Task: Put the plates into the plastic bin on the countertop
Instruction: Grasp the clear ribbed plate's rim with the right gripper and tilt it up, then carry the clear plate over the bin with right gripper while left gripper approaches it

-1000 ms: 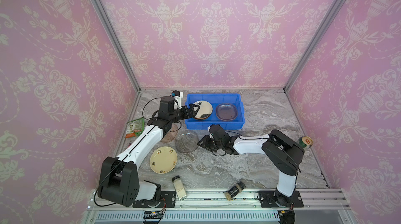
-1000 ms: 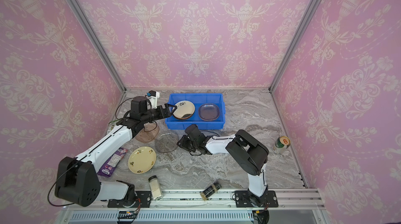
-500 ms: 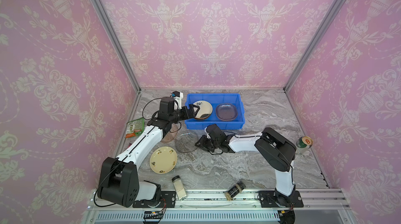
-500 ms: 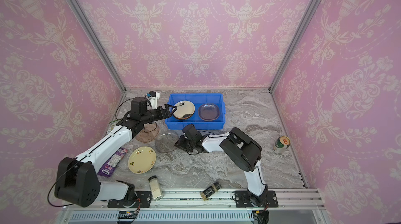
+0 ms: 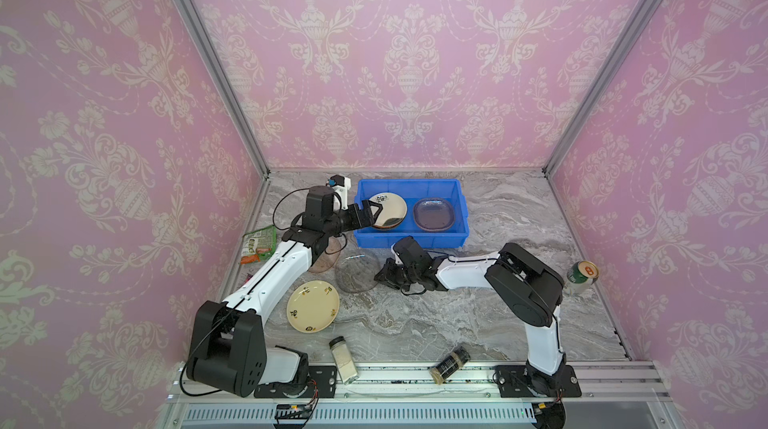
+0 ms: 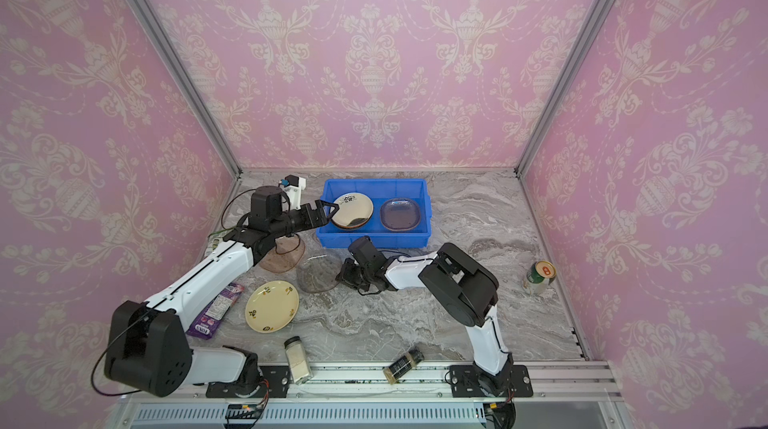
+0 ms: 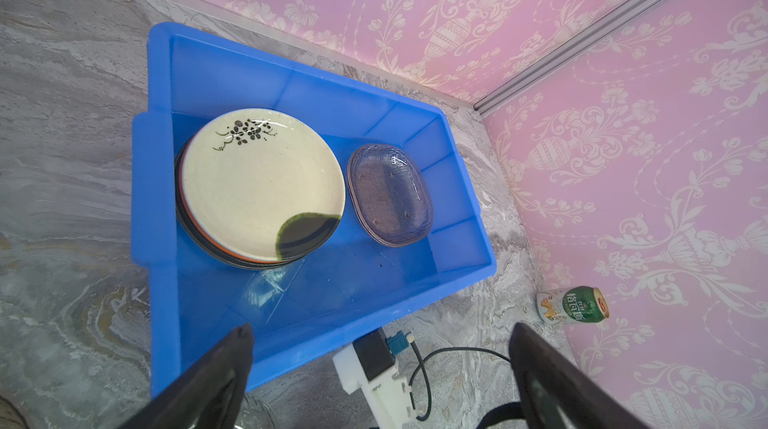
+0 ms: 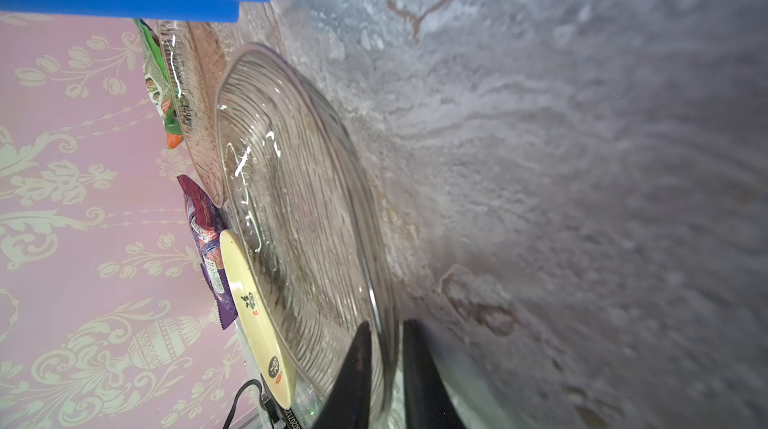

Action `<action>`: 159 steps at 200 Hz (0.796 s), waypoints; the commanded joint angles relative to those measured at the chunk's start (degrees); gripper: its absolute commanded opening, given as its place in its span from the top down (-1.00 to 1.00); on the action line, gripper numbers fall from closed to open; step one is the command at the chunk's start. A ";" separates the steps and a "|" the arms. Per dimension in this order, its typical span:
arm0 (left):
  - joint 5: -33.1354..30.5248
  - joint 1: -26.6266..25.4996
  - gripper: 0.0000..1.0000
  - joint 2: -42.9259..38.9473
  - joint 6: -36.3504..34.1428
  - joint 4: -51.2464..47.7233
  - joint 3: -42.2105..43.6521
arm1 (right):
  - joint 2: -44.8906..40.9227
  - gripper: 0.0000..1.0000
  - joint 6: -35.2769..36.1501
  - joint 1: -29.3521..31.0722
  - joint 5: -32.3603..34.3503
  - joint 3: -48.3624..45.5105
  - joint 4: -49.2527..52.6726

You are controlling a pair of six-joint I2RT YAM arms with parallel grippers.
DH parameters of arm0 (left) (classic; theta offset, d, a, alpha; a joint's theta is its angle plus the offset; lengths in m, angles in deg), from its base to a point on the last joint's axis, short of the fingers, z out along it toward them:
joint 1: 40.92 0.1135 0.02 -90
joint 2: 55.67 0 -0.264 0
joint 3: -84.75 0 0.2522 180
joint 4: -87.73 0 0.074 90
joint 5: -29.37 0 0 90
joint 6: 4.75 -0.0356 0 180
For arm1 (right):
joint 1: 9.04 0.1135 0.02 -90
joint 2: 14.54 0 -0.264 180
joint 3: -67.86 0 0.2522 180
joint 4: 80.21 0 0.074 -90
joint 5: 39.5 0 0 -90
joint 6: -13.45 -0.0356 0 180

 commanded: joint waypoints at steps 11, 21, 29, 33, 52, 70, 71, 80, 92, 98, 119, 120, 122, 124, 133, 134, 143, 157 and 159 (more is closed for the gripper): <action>-0.31 0.19 -0.96 0.40 -0.86 1.21 0.79 | -0.72 0.78 0.18 -0.32 1.42 0.27 2.33; -0.21 0.17 -0.96 0.52 -0.83 1.27 0.86 | -1.13 0.83 0.29 -0.29 1.59 0.07 2.31; -0.24 0.16 -0.96 0.60 -0.75 1.38 0.86 | -1.42 0.86 0.34 -0.28 1.72 -0.26 2.28; -0.18 0.16 -0.96 0.60 -0.81 1.41 0.86 | -1.64 0.87 0.47 -0.27 1.87 -0.32 2.27; -0.19 0.19 -0.96 0.47 -0.66 1.37 0.77 | -2.53 0.96 0.89 -0.30 1.70 -0.71 2.35; -0.24 0.19 -0.96 0.39 -0.74 1.23 0.59 | -3.90 1.00 3.16 -0.31 1.14 0.09 4.54; -0.24 0.21 -0.96 0.41 -0.74 1.23 0.59 | -3.99 1.00 3.31 -0.33 1.14 0.09 4.72; -0.26 0.14 -0.96 0.34 -0.75 1.14 0.51 | -5.00 1.00 4.79 -0.42 0.74 0.47 6.27; -0.39 0.16 -0.97 0.29 -0.89 0.82 0.17 | -6.44 1.00 7.25 -0.44 -0.14 1.13 9.32; -0.40 0.22 -0.96 0.33 -0.96 0.66 0.01 | -7.05 1.00 9.06 -0.61 -1.03 2.00 11.75; -0.56 0.22 -0.96 0.36 -0.92 0.31 -0.50 | -9.59 1.00 14.86 -1.02 -4.50 4.10 19.76; -0.54 0.22 -0.96 0.35 -0.92 0.24 -0.52 | -9.78 1.00 15.00 -1.08 -4.67 4.12 20.11; -0.54 0.16 -0.96 0.38 -0.96 0.22 -0.54 | -10.15 1.00 15.39 -1.13 -4.92 4.11 20.66; -0.58 0.14 -0.96 0.35 -0.93 0.21 -0.55 | -10.57 1.00 15.67 -1.18 -5.16 4.06 21.19; -0.60 0.22 -0.96 0.27 -1.13 -0.12 -0.87 | -12.76 1.00 17.36 -1.45 -5.27 3.80 23.95; -0.60 0.22 -0.96 0.26 -1.16 -0.19 -0.89 | -12.95 1.00 17.48 -1.47 -5.18 3.70 24.23; -0.84 0.17 -0.96 -0.05 -1.27 -0.56 -0.99 | -15.66 1.00 18.73 -2.00 -4.52 3.18 26.76; -1.27 0.22 -0.96 -0.52 -1.53 -1.21 -1.21 | -20.33 1.00 19.81 -3.19 -3.43 2.22 30.23; -1.40 0.22 -0.96 -0.62 -1.60 -1.31 -1.24 | -20.91 1.00 19.87 -3.35 -3.21 2.12 30.83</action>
